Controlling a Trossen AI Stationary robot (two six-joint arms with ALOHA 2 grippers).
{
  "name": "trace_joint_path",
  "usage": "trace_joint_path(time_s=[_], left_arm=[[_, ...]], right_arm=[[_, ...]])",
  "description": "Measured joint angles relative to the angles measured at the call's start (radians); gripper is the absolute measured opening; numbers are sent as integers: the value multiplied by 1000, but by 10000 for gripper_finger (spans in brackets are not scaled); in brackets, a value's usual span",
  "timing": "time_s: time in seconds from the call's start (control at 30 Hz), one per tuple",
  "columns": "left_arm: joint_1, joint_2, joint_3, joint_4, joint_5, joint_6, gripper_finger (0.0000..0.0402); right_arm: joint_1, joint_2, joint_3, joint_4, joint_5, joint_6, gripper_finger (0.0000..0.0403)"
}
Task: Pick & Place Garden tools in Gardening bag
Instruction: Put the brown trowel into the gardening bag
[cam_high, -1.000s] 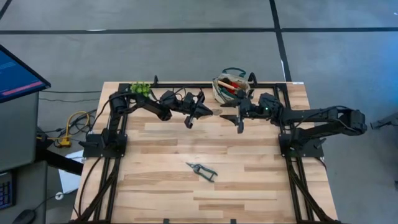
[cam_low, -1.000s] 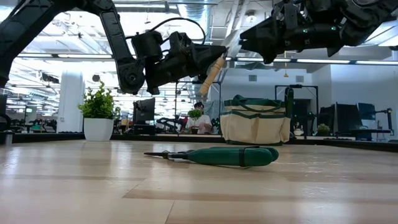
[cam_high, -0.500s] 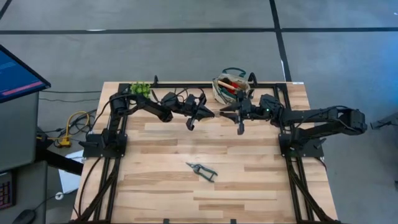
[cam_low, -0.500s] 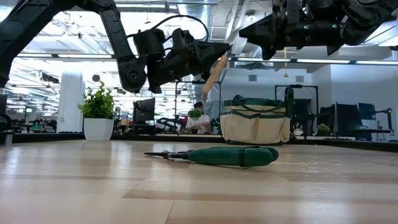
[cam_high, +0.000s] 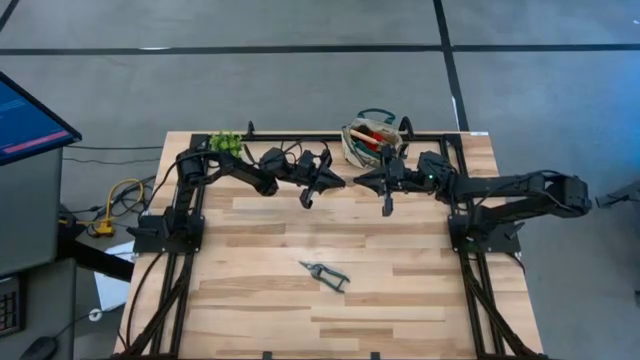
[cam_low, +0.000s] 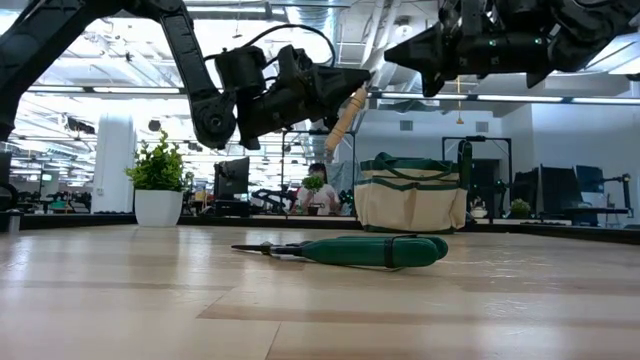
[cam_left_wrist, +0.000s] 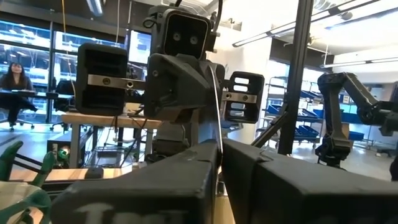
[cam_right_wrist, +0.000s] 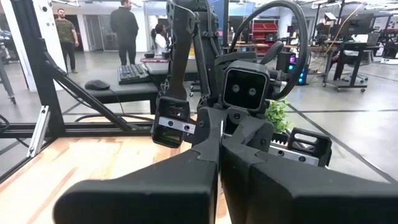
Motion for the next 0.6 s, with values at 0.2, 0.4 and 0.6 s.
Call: trace_joint_path(time_s=[0.2, 0.4, 0.6], left_arm=[[8, 0, 0, -24, 3, -2, 23], [41, 0, 0, -39, 3, 6, 55], [95, -1, -1, -83, 3, 14, 88]], right_arm=[[-1, -35, 24, -139, 35, -3, 1], [0, -43, 145, -342, 98, -60, 0], [-15, -43, 266, -527, 170, -125, 0]])
